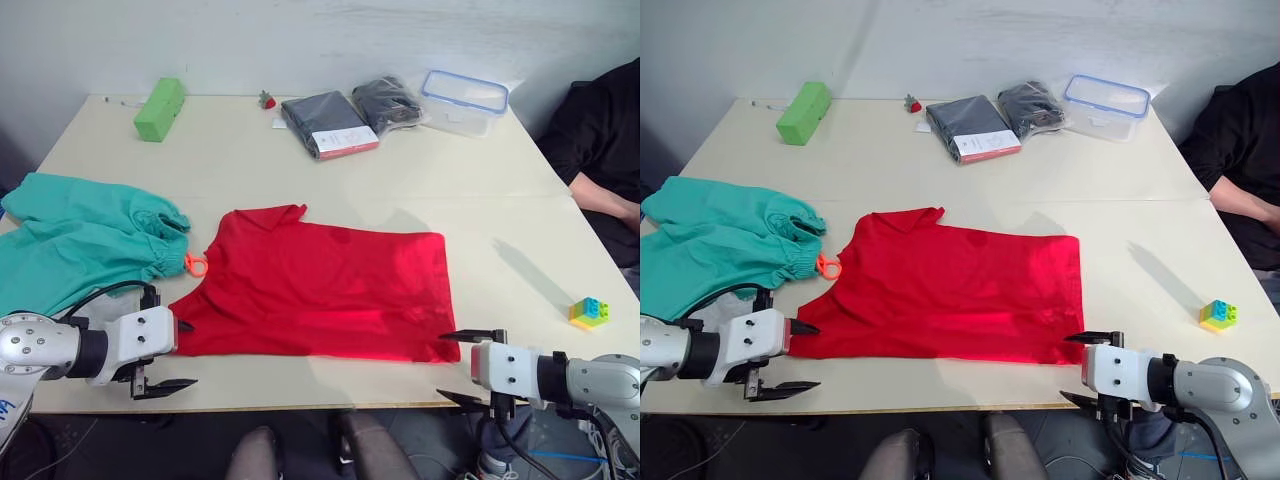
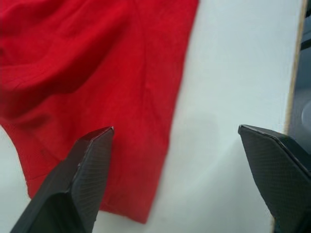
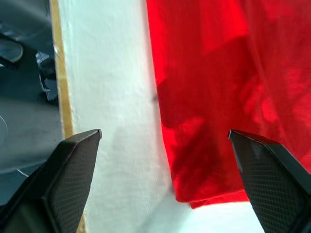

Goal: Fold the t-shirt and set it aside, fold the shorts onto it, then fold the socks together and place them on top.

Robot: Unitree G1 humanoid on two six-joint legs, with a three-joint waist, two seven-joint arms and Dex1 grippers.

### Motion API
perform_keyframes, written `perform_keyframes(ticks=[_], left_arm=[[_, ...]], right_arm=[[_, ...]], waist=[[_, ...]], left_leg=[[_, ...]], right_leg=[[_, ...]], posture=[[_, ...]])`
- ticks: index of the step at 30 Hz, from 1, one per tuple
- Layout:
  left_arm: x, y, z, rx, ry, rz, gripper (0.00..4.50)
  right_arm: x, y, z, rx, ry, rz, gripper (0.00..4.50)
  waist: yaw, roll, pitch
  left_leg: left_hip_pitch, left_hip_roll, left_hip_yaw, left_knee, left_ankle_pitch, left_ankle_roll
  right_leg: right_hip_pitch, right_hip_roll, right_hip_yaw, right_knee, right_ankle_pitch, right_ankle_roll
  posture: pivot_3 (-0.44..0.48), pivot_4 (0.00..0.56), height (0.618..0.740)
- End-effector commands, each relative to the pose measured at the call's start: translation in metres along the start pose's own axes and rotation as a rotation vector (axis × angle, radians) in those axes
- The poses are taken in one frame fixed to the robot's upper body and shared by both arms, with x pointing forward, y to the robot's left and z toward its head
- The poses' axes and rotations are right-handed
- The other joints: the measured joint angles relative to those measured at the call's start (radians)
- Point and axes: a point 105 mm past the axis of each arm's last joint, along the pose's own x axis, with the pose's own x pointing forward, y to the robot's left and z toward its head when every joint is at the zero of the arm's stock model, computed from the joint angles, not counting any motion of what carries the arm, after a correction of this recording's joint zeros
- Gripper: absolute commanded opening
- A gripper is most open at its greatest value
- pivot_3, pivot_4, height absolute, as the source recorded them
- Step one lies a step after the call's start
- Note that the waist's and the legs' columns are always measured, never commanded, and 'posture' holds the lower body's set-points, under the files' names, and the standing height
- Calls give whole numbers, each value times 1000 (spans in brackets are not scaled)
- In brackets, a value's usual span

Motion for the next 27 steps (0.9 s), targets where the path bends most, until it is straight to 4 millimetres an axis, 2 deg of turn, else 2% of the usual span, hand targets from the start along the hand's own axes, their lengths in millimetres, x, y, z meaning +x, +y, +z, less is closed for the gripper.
perform_keyframes(ticks=[1,4,8,10,14,17,18,23,27], left_arm=[[3,6,-7,12,28,37,4340],[8,9,-16,9,52,43,3758],[16,10,-22,11,72,34,2459],[19,11,-25,3,83,39,2235],[22,12,-30,-8,102,37,1053],[24,14,-27,-25,80,45,138],[24,14,-26,-29,75,46,29],[19,12,-26,-55,72,30,29],[12,-5,-20,-98,50,-53,29]], right_arm=[[5,-2,-1,-30,1,-11,3921],[12,-6,-7,-28,22,-26,3075],[16,-10,-12,-37,46,-28,1613],[16,-11,-13,-38,51,-24,1384],[14,-11,-14,-46,56,-17,30],[12,-11,-13,-43,51,-13,0],[12,-11,-13,-44,50,-11,0],[11,-12,-10,-55,38,-7,0],[8,-9,-4,-83,3,28,0]], waist=[[1,0,0],[-1,-1,0],[0,0,-1],[1,1,-1],[1,4,-1],[1,7,-3],[1,8,-3],[1,8,-3],[-2,8,-3]], left_leg=[[0,0,0,0,0,0],[0,0,0,-2,0,0],[2,0,1,-3,0,0],[5,0,1,-3,1,0],[16,0,2,-8,4,3],[16,1,3,-15,3,1],[16,1,3,-15,3,1],[16,1,3,-15,4,3],[15,2,4,-16,5,4]], right_leg=[[0,0,0,0,0,1],[-1,0,0,0,3,5],[1,0,0,0,3,4],[4,0,1,-1,2,-1],[16,0,2,-11,3,-3],[19,0,2,-23,9,-2],[19,0,2,-23,9,-2],[19,0,2,-22,9,-3],[17,0,1,-22,7,-3]], posture=[[0,150,740],[0,150,740],[0,150,740],[0,150,740],[0,150,740],[0,150,740],[0,150,740],[0,150,740],[0,150,740]])
